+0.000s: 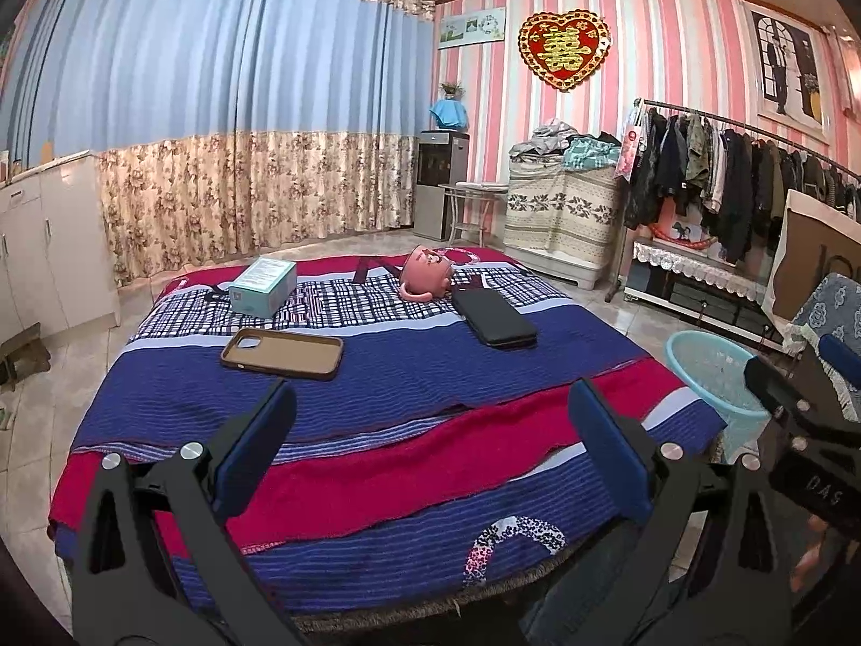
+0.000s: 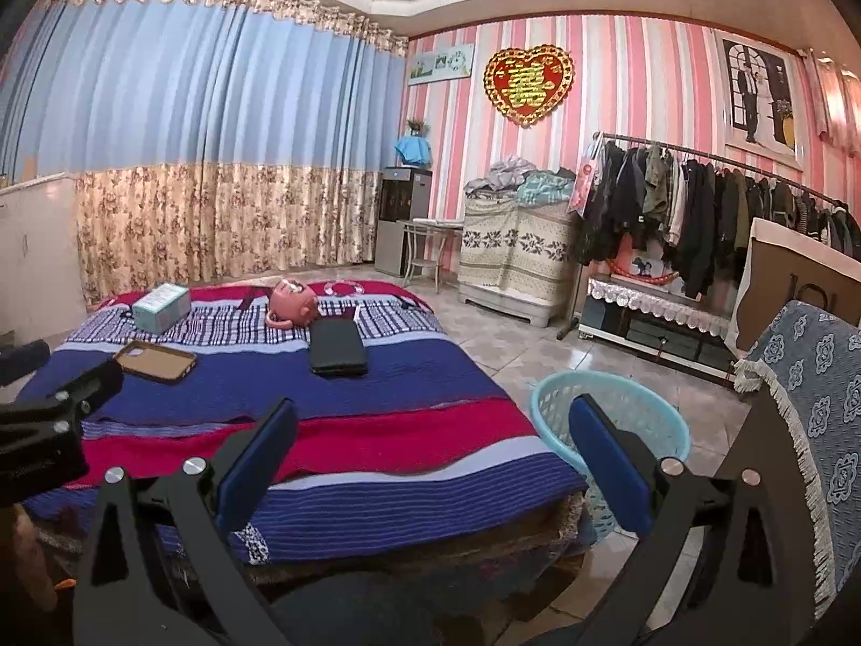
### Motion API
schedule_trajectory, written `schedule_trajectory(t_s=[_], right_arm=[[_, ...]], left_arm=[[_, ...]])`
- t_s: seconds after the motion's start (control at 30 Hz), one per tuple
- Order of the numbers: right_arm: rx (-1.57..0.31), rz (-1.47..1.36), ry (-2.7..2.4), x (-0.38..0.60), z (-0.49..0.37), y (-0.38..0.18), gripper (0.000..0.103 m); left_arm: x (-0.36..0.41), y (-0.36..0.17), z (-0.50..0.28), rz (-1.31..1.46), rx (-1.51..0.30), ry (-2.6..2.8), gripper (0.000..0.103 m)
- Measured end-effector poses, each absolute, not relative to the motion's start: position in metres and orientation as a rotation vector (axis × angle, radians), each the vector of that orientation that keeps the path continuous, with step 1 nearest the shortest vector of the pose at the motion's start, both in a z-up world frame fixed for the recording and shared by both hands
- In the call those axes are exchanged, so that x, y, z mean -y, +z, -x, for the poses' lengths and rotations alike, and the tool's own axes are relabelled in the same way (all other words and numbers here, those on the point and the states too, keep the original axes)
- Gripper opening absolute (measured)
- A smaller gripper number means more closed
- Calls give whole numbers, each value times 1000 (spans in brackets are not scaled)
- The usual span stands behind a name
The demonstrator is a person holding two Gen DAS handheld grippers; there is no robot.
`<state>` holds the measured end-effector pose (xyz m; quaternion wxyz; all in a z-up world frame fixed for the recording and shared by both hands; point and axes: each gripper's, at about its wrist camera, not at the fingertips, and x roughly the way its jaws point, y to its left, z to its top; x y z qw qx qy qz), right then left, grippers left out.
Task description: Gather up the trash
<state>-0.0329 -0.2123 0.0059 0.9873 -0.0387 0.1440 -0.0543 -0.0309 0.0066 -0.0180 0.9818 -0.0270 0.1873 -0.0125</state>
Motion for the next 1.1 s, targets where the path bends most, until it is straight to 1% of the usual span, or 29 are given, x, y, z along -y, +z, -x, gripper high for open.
schedule_trajectory(t_s=[0.23, 1.1], right_arm=[[-276, 55, -107, 217, 33, 12, 98], [-287, 43, -120, 221, 31, 7, 98]], left_arm=[[-7, -16, 31, 43, -373, -21, 98], [-5, -14, 30, 22, -365, -32, 98]])
